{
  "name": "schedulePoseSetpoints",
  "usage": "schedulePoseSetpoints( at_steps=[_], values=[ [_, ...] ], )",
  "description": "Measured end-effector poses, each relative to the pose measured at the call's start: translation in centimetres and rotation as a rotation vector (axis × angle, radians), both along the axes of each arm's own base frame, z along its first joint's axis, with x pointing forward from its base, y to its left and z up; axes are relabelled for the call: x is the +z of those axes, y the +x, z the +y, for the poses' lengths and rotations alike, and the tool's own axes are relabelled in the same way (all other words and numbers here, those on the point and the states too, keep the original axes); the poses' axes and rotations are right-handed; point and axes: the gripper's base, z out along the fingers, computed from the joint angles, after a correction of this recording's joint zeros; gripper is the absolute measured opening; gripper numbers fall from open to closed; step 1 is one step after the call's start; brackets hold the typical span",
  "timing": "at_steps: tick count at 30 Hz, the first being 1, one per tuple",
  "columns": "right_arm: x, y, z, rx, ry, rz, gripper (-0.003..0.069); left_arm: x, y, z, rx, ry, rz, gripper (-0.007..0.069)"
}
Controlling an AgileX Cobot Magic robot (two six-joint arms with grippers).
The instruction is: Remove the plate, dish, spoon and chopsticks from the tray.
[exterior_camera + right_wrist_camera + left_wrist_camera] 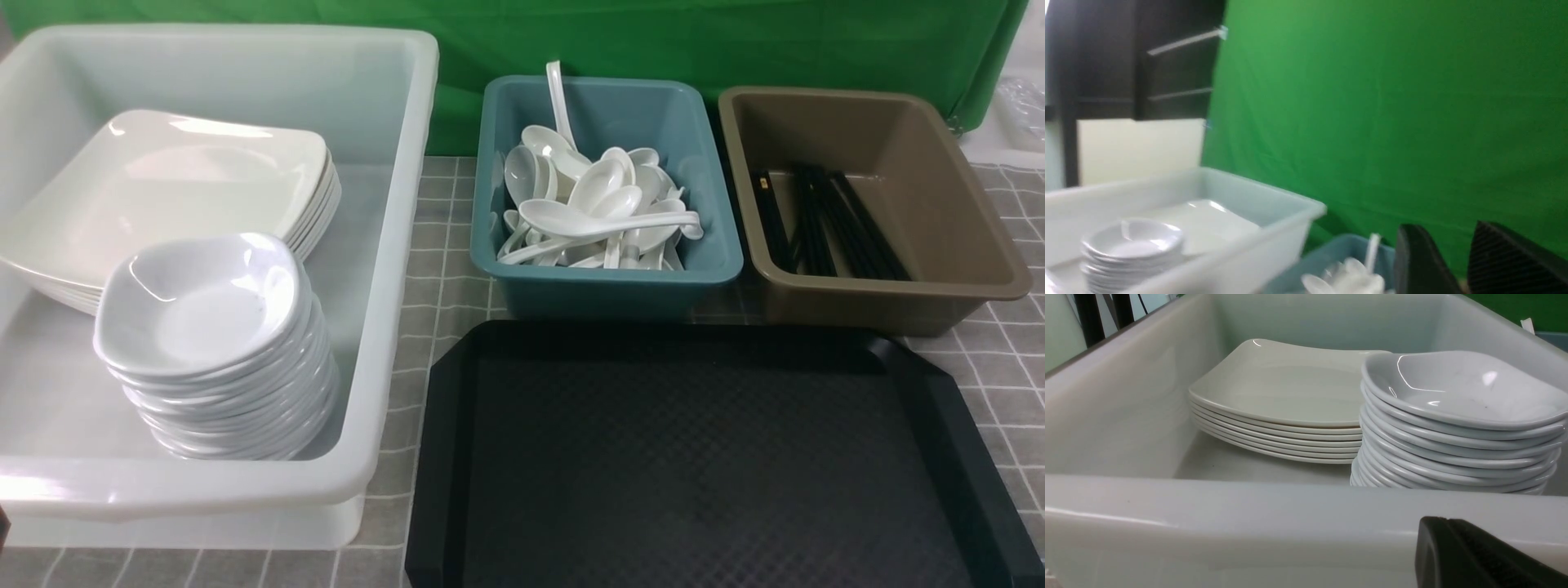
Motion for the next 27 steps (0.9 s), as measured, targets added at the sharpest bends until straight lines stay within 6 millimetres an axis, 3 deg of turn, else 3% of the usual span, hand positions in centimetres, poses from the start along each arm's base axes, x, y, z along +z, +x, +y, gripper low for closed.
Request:
schedulePoseSetpoints(
  at_steps=[3, 6, 11, 27],
  values=[
    [-2.6, 0.9, -0.3, -0.127, -0.03, 0.071, 0.0237, 0.0, 0.0, 0.0, 0.0, 0.0, 0.0, 0.0002],
    [-8.9, 2.0, -1.3, -0.33, -0.073, 0.235, 0.0237, 0.0, 0.0, 0.0, 0.0, 0.0, 0.001, 0.0002],
    [-15.3, 1.2, -2.3, -0.488, -0.021, 0.441, 0.0237, -0.1, 0.0, 0.0, 0.0, 0.0, 0.004, 0.0002],
    [-15.8, 0.9, -2.5, -0.519, -0.018, 0.478, 0.0237, -0.1, 0.0, 0.0, 0.0, 0.004, 0.004, 0.0002]
  ],
)
